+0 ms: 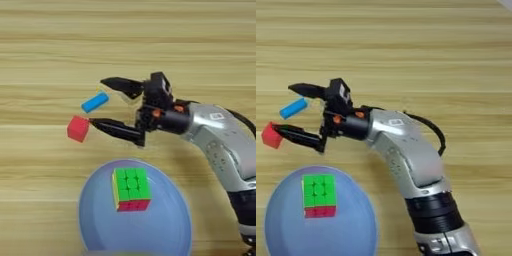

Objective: Move the objects on the table

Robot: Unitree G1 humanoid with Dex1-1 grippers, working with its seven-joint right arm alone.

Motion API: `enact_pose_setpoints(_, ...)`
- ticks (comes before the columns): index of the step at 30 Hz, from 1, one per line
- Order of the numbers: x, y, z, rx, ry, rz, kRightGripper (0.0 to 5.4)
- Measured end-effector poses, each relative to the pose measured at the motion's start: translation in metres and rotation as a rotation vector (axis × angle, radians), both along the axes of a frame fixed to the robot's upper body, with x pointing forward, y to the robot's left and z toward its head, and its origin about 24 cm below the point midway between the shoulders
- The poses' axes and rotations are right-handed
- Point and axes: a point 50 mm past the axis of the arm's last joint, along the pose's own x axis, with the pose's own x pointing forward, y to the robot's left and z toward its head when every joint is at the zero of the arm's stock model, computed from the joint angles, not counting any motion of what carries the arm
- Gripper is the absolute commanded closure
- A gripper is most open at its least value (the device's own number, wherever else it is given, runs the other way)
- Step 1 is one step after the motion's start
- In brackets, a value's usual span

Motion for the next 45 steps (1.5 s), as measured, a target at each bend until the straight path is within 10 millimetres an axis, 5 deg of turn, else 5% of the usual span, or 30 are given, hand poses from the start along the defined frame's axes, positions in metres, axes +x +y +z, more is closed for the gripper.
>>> enact_pose_setpoints(10,0.007,0.033,-0.015,-0.196,-0.029,-0.097,0.03)
enact_pose_setpoints(16,0.016,0.05,-0.049,-0.363,-0.001,-0.145,0.03)
enact_pose_setpoints(29,0.041,0.06,-0.09,-0.467,0.02,-0.226,0.03)
enact_pose_setpoints(45,0.042,0.06,-0.096,-0.491,0.042,-0.208,1.72)
